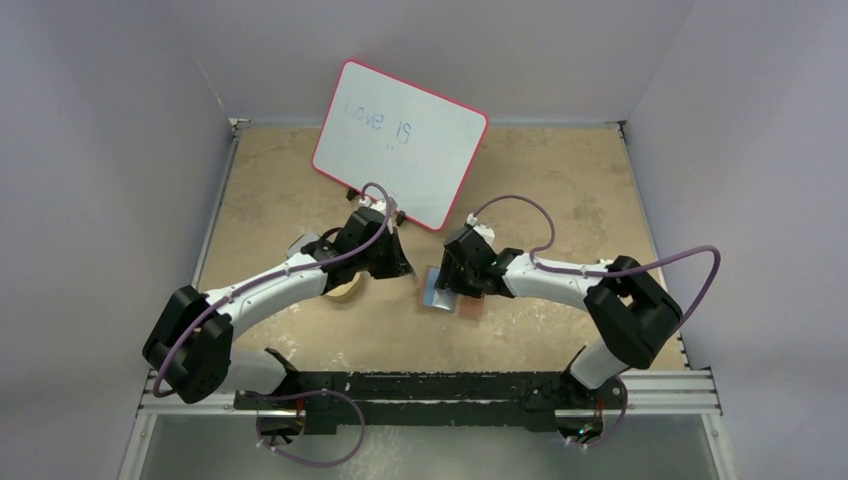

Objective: Put the credit cards into the card holder
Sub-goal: Open the card holder at the center of the board.

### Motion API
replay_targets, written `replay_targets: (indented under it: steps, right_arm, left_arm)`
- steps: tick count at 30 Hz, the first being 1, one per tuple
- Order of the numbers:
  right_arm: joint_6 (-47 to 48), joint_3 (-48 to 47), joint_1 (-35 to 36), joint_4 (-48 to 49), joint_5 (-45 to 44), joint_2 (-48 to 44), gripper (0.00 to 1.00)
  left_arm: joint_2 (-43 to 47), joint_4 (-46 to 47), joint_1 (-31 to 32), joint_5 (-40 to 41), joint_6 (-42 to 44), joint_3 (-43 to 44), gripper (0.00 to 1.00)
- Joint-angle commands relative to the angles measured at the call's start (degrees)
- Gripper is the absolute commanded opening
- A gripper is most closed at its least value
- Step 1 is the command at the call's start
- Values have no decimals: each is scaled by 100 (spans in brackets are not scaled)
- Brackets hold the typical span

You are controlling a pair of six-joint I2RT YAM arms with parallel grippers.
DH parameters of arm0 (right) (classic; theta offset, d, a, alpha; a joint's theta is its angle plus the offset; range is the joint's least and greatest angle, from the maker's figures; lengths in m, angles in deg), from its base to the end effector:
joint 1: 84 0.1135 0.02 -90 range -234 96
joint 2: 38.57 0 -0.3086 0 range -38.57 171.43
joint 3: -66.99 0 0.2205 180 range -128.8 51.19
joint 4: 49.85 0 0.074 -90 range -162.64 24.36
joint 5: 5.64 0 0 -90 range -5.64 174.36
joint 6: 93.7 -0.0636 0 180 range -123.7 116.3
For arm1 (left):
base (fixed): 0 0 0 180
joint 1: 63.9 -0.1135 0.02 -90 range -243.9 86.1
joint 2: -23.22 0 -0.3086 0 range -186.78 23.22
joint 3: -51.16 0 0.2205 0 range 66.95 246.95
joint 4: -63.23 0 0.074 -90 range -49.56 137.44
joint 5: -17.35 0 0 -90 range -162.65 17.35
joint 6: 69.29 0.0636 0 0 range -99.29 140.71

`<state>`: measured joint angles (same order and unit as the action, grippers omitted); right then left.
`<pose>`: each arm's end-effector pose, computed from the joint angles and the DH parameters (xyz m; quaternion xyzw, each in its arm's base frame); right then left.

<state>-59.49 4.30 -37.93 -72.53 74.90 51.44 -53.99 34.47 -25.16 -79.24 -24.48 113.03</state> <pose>0.2183 0.2116 0.2162 0.1074 0.9307 0.2158 0.2750 0.2004 -0.1702 0.2606 -0.0293 0.9191 -0.2997 0.2541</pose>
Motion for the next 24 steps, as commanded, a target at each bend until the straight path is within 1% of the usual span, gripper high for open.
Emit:
replay_targets:
  steps: [1, 7, 10, 13, 17, 19, 22, 24]
  right_arm:
    - [102, -40, -20, -665, -508, -119, 59]
    - [115, -3, -19, -1241, -756, -484, 56]
    - [188, 112, -19, -1153, -764, -646, 53]
    - [239, 351, -52, -798, -638, -744, 48]
    - [216, 612, -79, -539, -538, -751, 41]
    - [228, 780, -81, -306, -476, -829, 38]
    - [296, 1197, -158, 381, -182, -1104, 36]
    - [303, 1564, -304, 960, 180, -1343, 34]
  left_arm:
    - [160, -29, -9, 223, 140, 22, 0]
    - [78, -65, -9, 269, 144, 10, 0]
    - [3, -59, -7, 260, 142, 29, 0]
    - [2, 120, -7, 88, 80, 31, 0]
    - [-45, 430, -7, -228, 40, 59, 14]
    - [-137, 539, 0, -350, 60, 86, 20]
    - [-315, 759, -10, -587, 57, 47, 26]
    - [-442, 875, -3, -753, 19, 13, 27]
